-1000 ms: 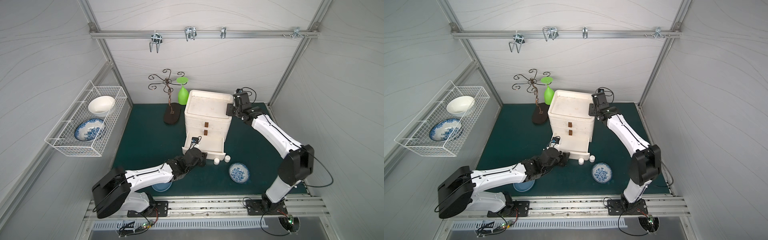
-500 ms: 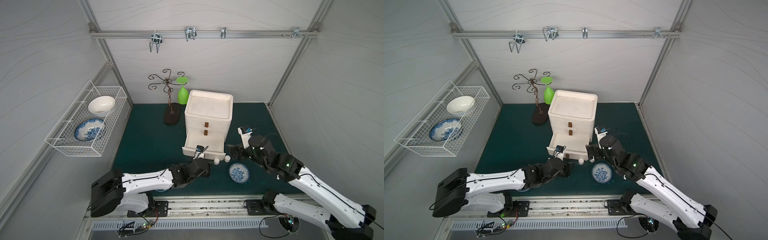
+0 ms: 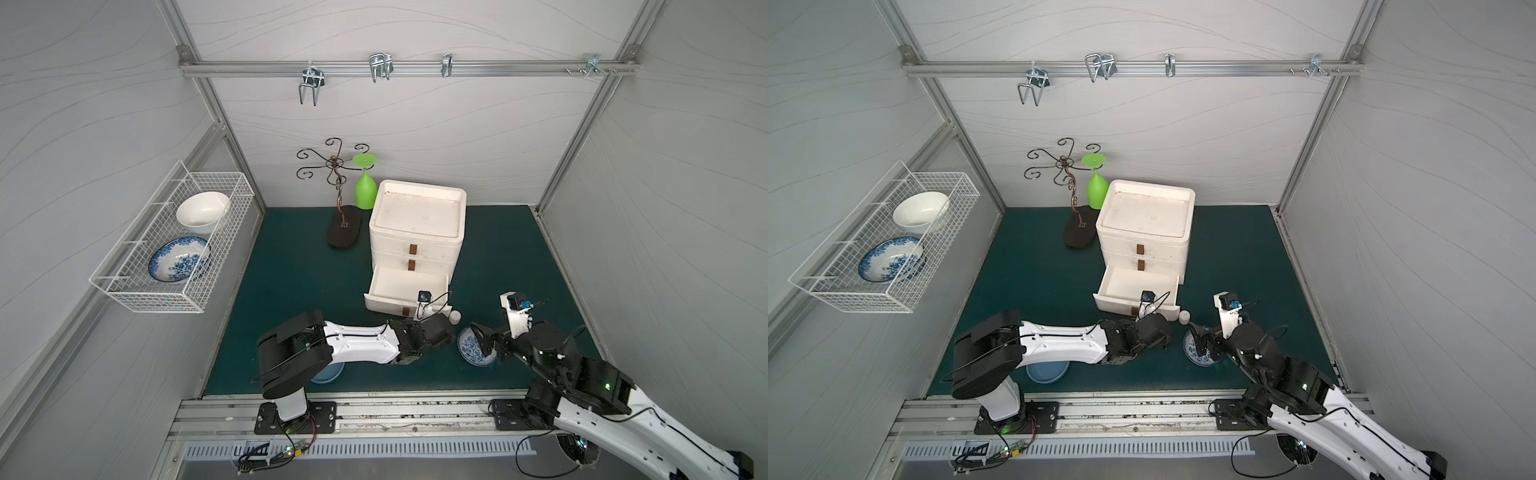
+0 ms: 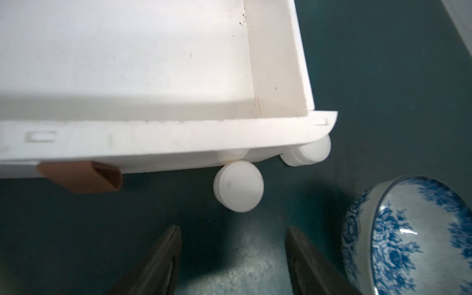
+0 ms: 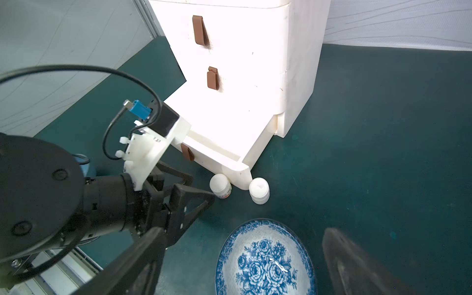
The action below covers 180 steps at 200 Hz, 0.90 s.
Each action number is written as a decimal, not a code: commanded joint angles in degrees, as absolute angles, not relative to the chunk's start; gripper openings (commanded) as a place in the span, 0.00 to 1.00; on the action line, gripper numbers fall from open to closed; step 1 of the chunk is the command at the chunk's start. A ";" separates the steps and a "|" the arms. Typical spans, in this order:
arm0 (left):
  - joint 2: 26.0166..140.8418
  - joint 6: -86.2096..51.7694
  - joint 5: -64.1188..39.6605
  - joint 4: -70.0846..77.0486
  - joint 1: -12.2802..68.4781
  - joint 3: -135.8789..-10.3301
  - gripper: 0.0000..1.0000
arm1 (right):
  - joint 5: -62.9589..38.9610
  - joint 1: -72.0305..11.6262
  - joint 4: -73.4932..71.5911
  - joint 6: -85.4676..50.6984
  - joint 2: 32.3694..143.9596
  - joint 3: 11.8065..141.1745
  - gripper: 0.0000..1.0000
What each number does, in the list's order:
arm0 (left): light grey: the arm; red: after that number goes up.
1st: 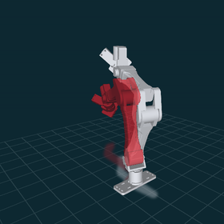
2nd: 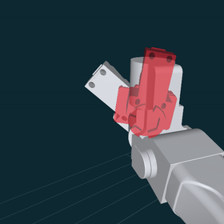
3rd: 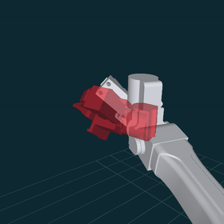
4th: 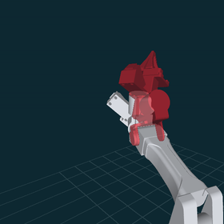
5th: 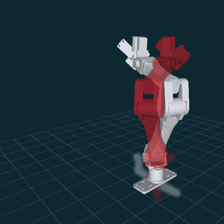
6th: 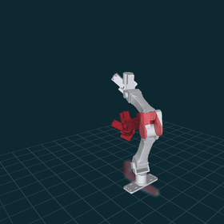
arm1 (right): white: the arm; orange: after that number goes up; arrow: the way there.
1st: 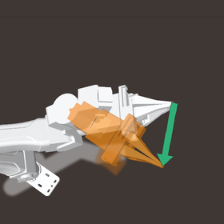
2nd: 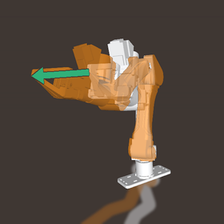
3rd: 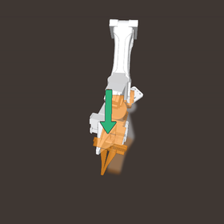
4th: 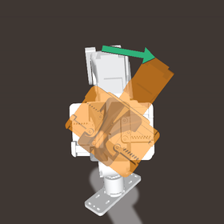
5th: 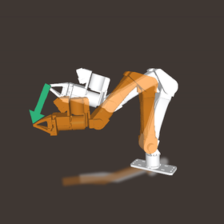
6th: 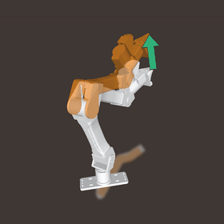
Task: Put the paint cans in the drawer according to color
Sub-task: Pick up the paint can at the center of the board.
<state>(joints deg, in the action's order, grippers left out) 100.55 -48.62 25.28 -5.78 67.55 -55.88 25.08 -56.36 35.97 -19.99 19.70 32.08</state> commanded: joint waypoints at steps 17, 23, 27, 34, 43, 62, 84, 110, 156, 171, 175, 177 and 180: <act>105.17 -50.21 28.50 -5.99 67.75 -59.16 0.54 | 24.60 -56.69 34.29 -20.92 19.15 32.14 0.99; 105.93 -50.19 28.52 -5.89 67.74 -59.58 0.54 | 24.32 -56.69 34.28 -21.01 19.16 32.08 0.99; 106.49 -50.19 28.62 -5.89 67.76 -60.02 0.54 | 24.17 -56.71 34.34 -21.01 19.24 32.01 0.99; 107.35 -50.08 28.81 -5.63 67.76 -60.69 0.54 | 23.92 -56.69 34.37 -21.09 19.25 32.07 0.99; 108.28 -49.60 28.90 -4.37 67.82 -61.08 0.55 | 23.58 -56.69 34.28 -21.09 19.16 31.99 0.99; 109.92 -49.65 29.82 -3.48 67.83 -62.25 0.56 | 23.14 -56.69 34.16 -21.24 19.07 31.64 0.99; 110.87 -49.83 31.55 -3.33 67.85 -63.18 0.56 | 22.85 -56.69 34.15 -21.36 19.12 31.45 0.99; 112.12 -48.61 33.72 -3.67 67.79 -64.30 0.47 | 22.78 -56.69 34.19 -21.56 18.72 31.29 0.99; 112.96 -46.65 34.69 -3.05 67.83 -65.11 0.21 | 22.85 -56.69 34.19 -21.70 18.57 31.01 0.99; 111.34 -45.82 33.33 -3.76 67.91 -65.04 0.19 | 22.94 -56.67 34.22 -21.71 18.71 30.90 0.99; 110.72 -45.65 32.96 -4.28 67.99 -65.03 0.18 | 23.02 -56.73 34.22 -21.74 18.72 30.94 0.99; 110.38 -45.49 32.83 -4.48 68.02 -64.97 0.18 | 23.02 -56.70 34.20 -21.74 18.72 30.89 0.99; 109.74 -45.28 32.51 -4.80 68.15 -64.95 0.18 | 23.10 -56.69 34.27 -21.71 18.62 30.93 0.99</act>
<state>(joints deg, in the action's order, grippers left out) 112.22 -47.27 32.86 -4.62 67.68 -63.33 23.09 -56.36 35.40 -21.21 19.16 31.40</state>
